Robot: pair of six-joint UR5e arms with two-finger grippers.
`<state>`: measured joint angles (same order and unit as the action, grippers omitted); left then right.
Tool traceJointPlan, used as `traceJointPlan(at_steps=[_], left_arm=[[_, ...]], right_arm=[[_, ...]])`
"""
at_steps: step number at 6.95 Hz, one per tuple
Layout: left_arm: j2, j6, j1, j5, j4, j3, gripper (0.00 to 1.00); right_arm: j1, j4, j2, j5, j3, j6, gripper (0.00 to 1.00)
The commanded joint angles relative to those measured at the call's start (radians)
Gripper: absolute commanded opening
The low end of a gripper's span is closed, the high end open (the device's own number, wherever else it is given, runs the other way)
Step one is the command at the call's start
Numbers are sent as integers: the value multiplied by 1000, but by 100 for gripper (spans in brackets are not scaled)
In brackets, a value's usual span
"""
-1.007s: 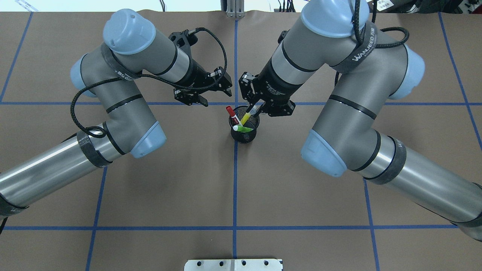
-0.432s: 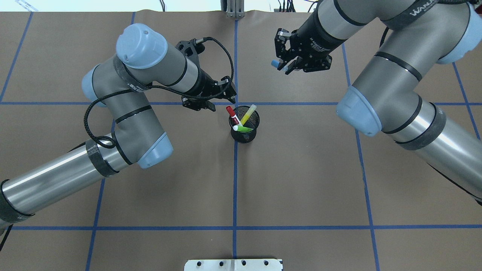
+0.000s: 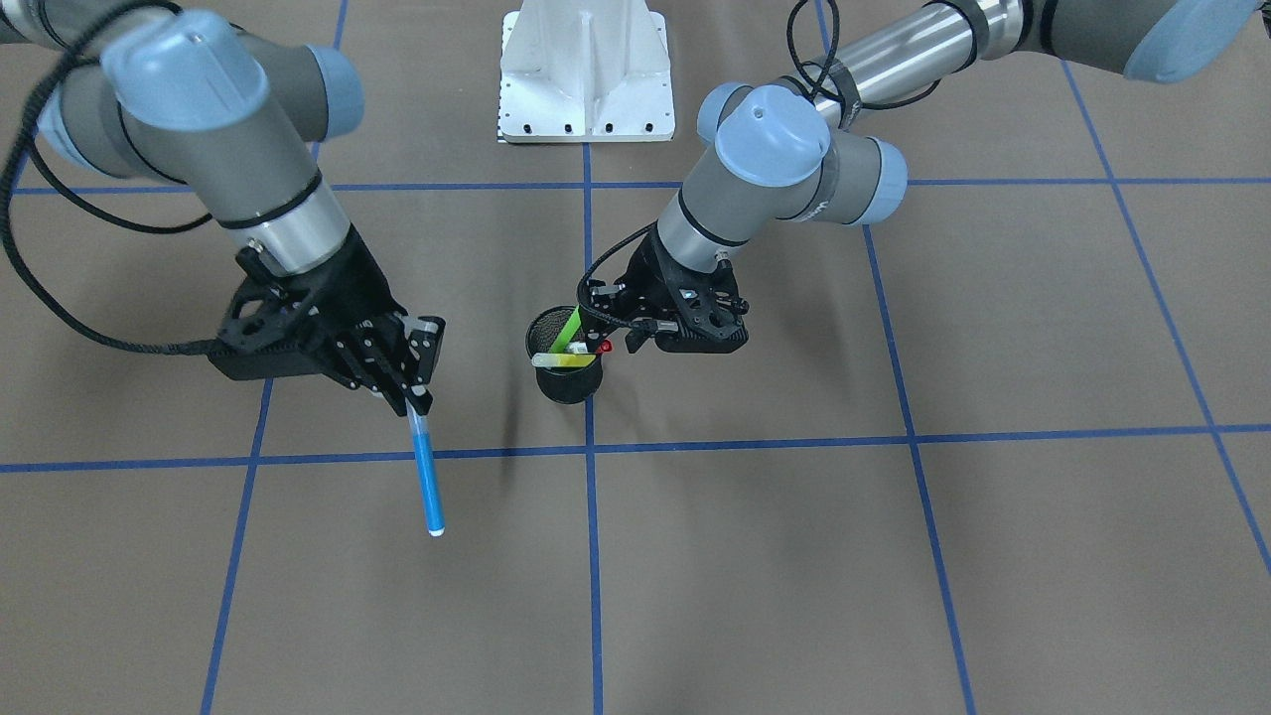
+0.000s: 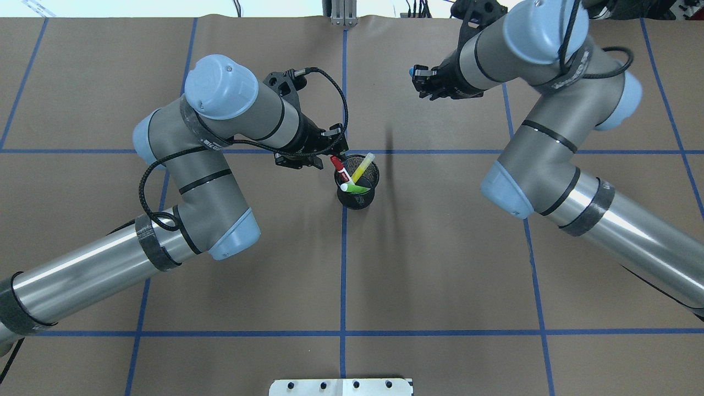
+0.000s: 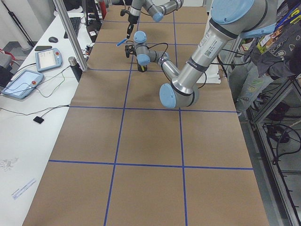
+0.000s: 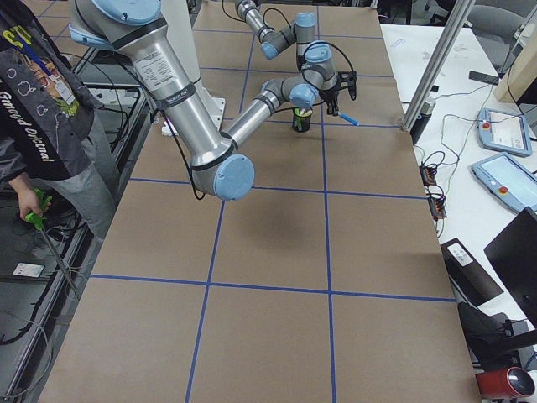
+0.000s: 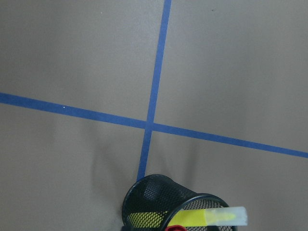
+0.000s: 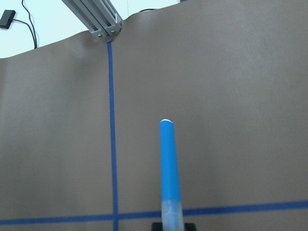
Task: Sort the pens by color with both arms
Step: 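Lift the blue marker out with the right gripper while left gripper grasps red-capped marker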
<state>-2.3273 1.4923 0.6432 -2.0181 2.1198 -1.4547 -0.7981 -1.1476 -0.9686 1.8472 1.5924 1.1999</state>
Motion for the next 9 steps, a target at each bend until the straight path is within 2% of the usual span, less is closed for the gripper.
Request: traceJointPlan(at_steps=[1, 3, 4, 5, 6, 7, 8, 9], left_arm=[[-4, 5, -11, 18, 0, 0, 53], [-6, 17, -11, 18, 0, 0, 45], [-6, 17, -11, 18, 0, 0, 41], [-6, 17, -11, 18, -1, 0, 37], [-7, 19, -13, 42, 0, 0, 33], [-9, 19, -16, 62, 0, 0, 25], [-9, 19, -16, 62, -1, -3, 15], [-9, 17, -14, 62, -1, -10, 6]], right_arm=[[36, 153, 4, -72, -135, -31, 15], [78, 154, -7, -141, -147, -31, 15], [80, 154, -1, -143, -164, -29, 16], [80, 154, -1, -151, -184, -26, 19], [80, 152, 1, -160, -190, -16, 28], [77, 151, 1, -160, -190, -13, 44], [68, 149, 4, -158, -189, 9, 77], [50, 149, 4, -134, -186, 24, 95]])
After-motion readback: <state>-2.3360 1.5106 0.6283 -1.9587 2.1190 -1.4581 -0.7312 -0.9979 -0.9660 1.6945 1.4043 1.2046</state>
